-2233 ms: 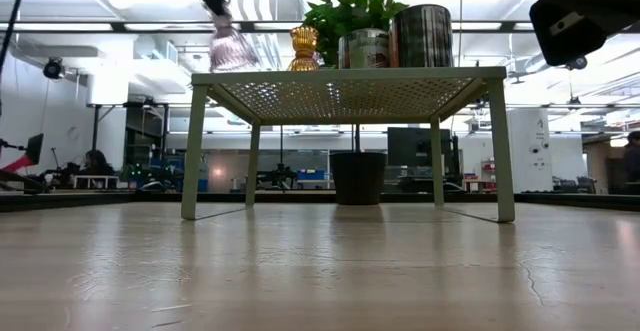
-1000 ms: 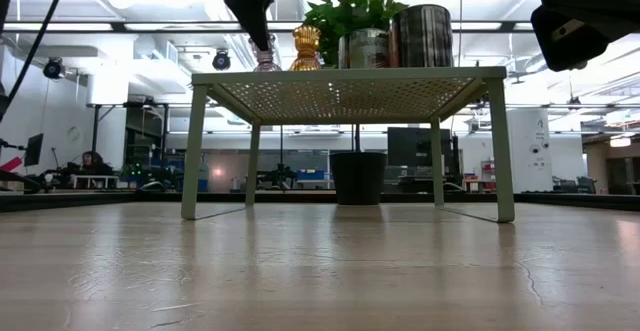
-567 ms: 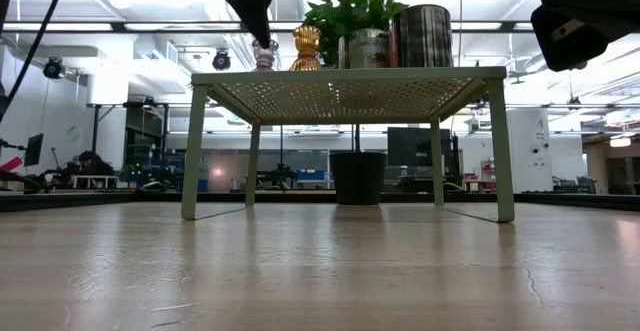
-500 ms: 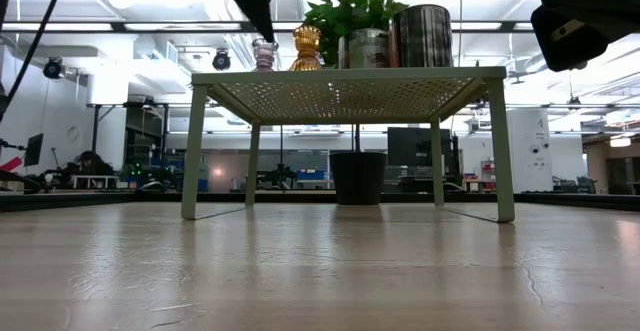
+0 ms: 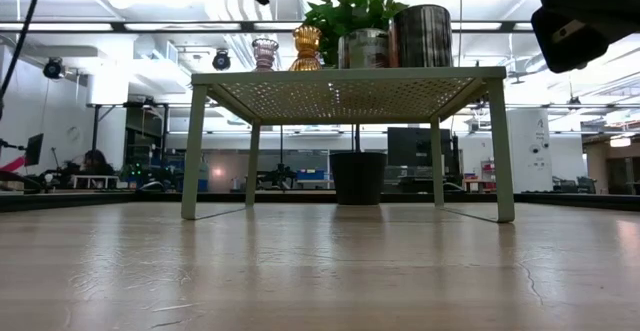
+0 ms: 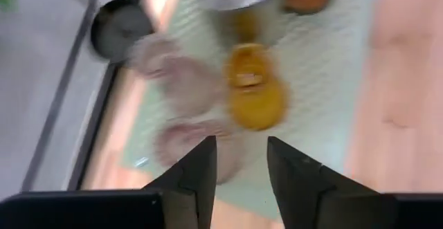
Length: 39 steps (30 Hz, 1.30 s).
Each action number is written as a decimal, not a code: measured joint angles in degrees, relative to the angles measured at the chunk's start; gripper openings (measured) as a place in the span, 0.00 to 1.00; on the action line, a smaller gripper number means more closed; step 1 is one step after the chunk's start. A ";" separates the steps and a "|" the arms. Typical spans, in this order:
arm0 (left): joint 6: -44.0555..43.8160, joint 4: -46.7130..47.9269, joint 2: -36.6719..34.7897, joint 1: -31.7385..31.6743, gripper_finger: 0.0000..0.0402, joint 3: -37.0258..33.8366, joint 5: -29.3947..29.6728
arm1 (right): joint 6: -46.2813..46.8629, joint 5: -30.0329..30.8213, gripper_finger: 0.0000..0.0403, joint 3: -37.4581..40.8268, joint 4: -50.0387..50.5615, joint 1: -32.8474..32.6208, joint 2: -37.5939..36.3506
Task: Pick & Place candle stick holders
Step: Return to Home Position
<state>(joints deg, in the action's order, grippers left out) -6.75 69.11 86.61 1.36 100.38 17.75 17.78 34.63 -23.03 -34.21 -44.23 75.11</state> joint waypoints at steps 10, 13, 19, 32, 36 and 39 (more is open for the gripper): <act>-0.32 -29.46 -13.51 8.45 0.02 -28.36 -11.98 | -2.33 0.02 0.02 0.23 -0.38 0.21 -5.08; -1.70 -38.12 -19.10 9.26 0.02 -38.76 -13.93 | -3.22 -1.54 0.02 2.14 -0.40 1.34 -9.36; -5.84 -53.64 -31.51 10.22 0.01 -55.32 -14.36 | -3.15 -15.76 0.02 8.86 -2.18 9.28 -19.49; -7.03 -65.68 -55.07 10.36 0.01 -78.00 -12.12 | -9.00 -17.43 0.02 18.77 2.46 15.82 -42.11; -4.74 -65.78 -61.05 10.23 0.01 -83.64 -10.19 | -9.18 -16.52 0.02 22.22 5.18 16.43 -48.09; -4.46 -66.79 -65.24 10.05 0.02 -87.60 -9.54 | -6.67 -16.46 0.02 22.54 11.61 18.12 -51.39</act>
<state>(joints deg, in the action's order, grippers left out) -11.21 2.32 21.36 11.42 12.78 8.21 11.10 18.17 -0.49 -22.60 -26.11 23.72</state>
